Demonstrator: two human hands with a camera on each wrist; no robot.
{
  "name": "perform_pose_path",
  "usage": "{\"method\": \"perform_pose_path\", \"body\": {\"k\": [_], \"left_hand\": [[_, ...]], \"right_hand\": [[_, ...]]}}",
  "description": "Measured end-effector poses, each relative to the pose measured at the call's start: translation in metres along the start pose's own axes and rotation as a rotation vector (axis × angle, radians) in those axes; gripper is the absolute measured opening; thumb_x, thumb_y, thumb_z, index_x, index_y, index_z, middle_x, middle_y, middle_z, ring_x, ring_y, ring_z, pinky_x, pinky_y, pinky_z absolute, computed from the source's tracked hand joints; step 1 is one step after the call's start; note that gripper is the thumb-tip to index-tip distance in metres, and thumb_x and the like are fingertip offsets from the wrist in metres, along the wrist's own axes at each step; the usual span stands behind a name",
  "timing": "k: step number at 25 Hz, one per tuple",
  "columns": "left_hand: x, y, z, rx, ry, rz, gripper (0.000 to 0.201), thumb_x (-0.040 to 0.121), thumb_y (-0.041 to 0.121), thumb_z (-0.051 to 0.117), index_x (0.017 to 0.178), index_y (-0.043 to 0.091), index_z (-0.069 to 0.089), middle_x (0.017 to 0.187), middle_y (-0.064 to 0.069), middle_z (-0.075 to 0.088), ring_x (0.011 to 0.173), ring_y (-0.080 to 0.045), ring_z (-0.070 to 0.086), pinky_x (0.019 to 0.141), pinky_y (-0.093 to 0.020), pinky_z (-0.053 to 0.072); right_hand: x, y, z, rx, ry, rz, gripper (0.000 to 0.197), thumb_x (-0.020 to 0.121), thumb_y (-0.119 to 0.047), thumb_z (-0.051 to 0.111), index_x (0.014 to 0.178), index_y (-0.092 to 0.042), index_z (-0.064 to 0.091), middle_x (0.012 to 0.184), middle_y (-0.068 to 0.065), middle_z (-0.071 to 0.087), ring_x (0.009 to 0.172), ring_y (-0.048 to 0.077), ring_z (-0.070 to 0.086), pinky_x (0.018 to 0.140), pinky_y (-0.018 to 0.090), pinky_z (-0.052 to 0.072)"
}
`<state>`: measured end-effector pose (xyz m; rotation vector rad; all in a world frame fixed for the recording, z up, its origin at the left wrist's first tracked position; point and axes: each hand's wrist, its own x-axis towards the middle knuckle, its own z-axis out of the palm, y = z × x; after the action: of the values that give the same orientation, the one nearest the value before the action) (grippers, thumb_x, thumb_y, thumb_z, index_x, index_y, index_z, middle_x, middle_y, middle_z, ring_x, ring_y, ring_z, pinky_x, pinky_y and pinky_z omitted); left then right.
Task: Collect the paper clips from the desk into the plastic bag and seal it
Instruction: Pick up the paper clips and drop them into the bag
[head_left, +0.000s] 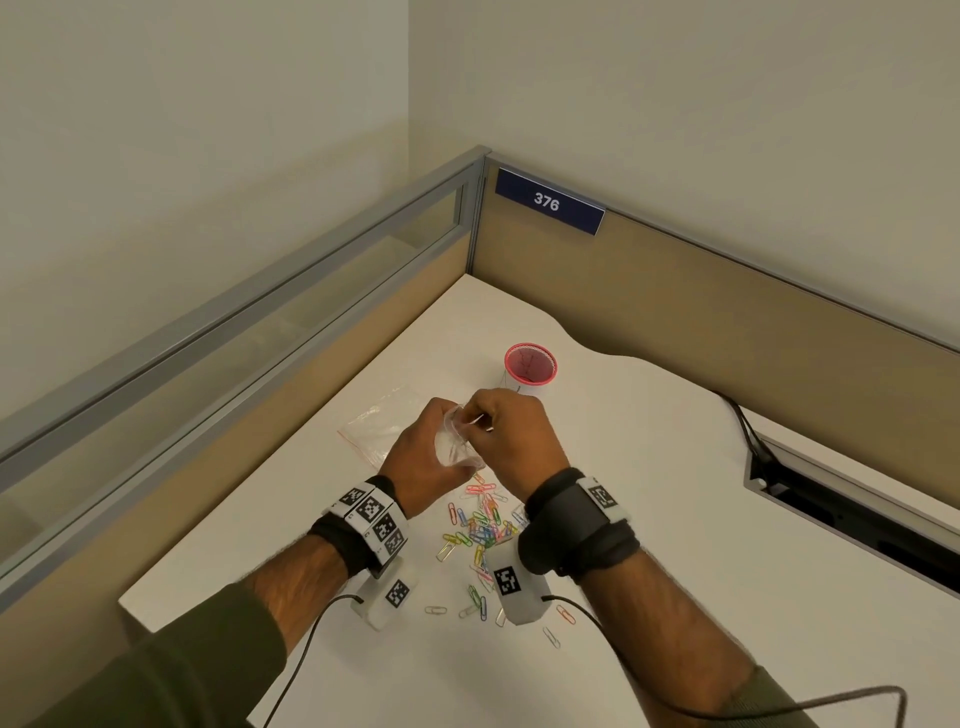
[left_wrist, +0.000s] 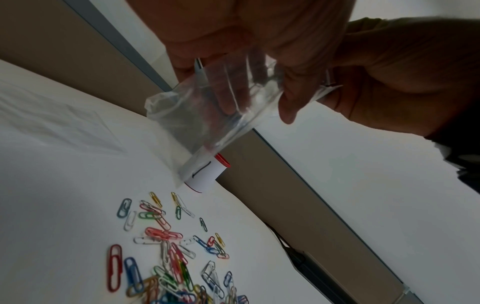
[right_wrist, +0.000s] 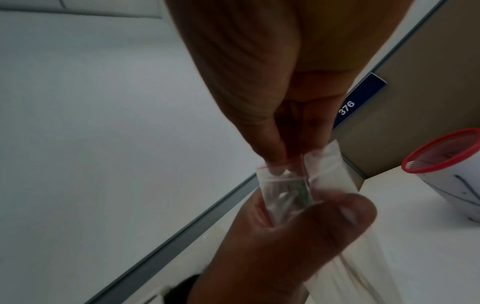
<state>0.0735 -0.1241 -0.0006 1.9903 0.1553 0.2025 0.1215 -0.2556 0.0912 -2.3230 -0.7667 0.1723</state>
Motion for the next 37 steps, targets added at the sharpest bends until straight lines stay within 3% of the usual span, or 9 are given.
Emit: {"method": "perform_pose_path", "body": {"k": [6, 9, 12, 15, 19, 22, 26, 32, 37], "left_hand": [[-0.012, -0.011, -0.019, -0.048, 0.056, 0.017, 0.053, 0.075, 0.019, 0.086, 0.115, 0.018, 0.051, 0.107, 0.012, 0.065, 0.106, -0.006, 0.062, 0.096, -0.024, 0.048], [-0.022, -0.024, -0.042, -0.06, 0.108, -0.014, 0.053, 0.075, 0.018, 0.086, 0.114, 0.019, 0.051, 0.109, 0.01, 0.066, 0.108, -0.007, 0.062, 0.096, -0.024, 0.048], [-0.026, -0.025, -0.05, -0.053, 0.112, -0.012, 0.053, 0.074, 0.016, 0.087, 0.114, 0.019, 0.052, 0.109, 0.01, 0.065, 0.109, -0.007, 0.062, 0.096, -0.024, 0.047], [-0.024, -0.024, -0.049, -0.053, 0.103, 0.0, 0.053, 0.074, 0.017, 0.087, 0.114, 0.021, 0.053, 0.11, 0.009, 0.065, 0.109, -0.007, 0.062, 0.097, -0.026, 0.048], [-0.02, -0.026, -0.049, -0.034, 0.119, -0.011, 0.052, 0.074, 0.019, 0.087, 0.113, 0.023, 0.054, 0.111, 0.005, 0.065, 0.11, -0.01, 0.062, 0.097, -0.028, 0.048], [-0.018, -0.023, -0.044, -0.021, 0.114, -0.021, 0.052, 0.075, 0.018, 0.087, 0.114, 0.022, 0.053, 0.111, 0.006, 0.065, 0.11, -0.009, 0.062, 0.095, -0.023, 0.047], [-0.017, -0.022, -0.04, -0.023, 0.088, -0.021, 0.054, 0.075, 0.017, 0.086, 0.116, 0.02, 0.052, 0.112, 0.009, 0.064, 0.111, -0.006, 0.061, 0.095, -0.022, 0.047], [-0.017, -0.02, -0.039, -0.018, 0.092, -0.015, 0.053, 0.075, 0.016, 0.086, 0.116, 0.021, 0.052, 0.112, 0.006, 0.064, 0.113, -0.011, 0.061, 0.098, -0.023, 0.046], [-0.016, -0.02, -0.038, -0.011, 0.09, -0.019, 0.054, 0.075, 0.016, 0.086, 0.117, 0.02, 0.051, 0.113, 0.007, 0.064, 0.113, -0.01, 0.061, 0.097, -0.022, 0.045]], "right_hand": [[0.004, 0.044, -0.012, 0.089, 0.168, 0.061, 0.011, 0.087, -0.01, 0.061, 0.092, -0.015, 0.069, 0.091, -0.001, 0.07, 0.082, 0.016, 0.065, 0.077, 0.029, 0.055], [0.008, 0.111, 0.015, -0.103, -0.019, 0.3, 0.022, 0.086, -0.009, 0.06, 0.106, -0.014, 0.067, 0.112, 0.007, 0.067, 0.101, 0.024, 0.063, 0.093, 0.036, 0.051], [-0.01, 0.163, 0.035, -0.325, -0.287, 0.482, 0.042, 0.088, -0.01, 0.055, 0.13, -0.014, 0.052, 0.134, 0.013, 0.05, 0.123, 0.03, 0.049, 0.105, 0.038, 0.042], [-0.021, 0.178, 0.044, -0.434, -0.373, 0.469, 0.05, 0.086, -0.006, 0.054, 0.135, -0.015, 0.046, 0.137, 0.013, 0.04, 0.127, 0.031, 0.04, 0.106, 0.037, 0.041], [-0.035, 0.158, 0.067, -0.4, -0.421, 0.32, 0.043, 0.084, 0.0, 0.051, 0.124, -0.016, 0.056, 0.126, 0.009, 0.044, 0.121, 0.027, 0.041, 0.099, 0.035, 0.045], [-0.052, 0.15, 0.064, -0.341, -0.441, 0.282, 0.039, 0.088, -0.019, 0.057, 0.128, -0.017, 0.054, 0.125, 0.007, 0.049, 0.121, 0.027, 0.045, 0.099, 0.036, 0.045], [-0.072, 0.151, 0.057, -0.407, -0.522, 0.284, 0.089, 0.067, -0.051, 0.077, 0.141, -0.026, 0.034, 0.132, 0.002, 0.041, 0.124, 0.025, 0.039, 0.096, 0.043, 0.048], [-0.06, 0.145, 0.085, -0.442, -0.373, 0.25, 0.031, 0.094, -0.03, 0.049, 0.122, -0.019, 0.054, 0.115, 0.007, 0.052, 0.108, 0.027, 0.052, 0.087, 0.038, 0.051], [-0.046, 0.145, 0.082, -0.408, -0.292, 0.317, 0.018, 0.092, -0.014, 0.048, 0.101, -0.01, 0.063, 0.105, 0.009, 0.061, 0.095, 0.027, 0.061, 0.084, 0.035, 0.052]]}}
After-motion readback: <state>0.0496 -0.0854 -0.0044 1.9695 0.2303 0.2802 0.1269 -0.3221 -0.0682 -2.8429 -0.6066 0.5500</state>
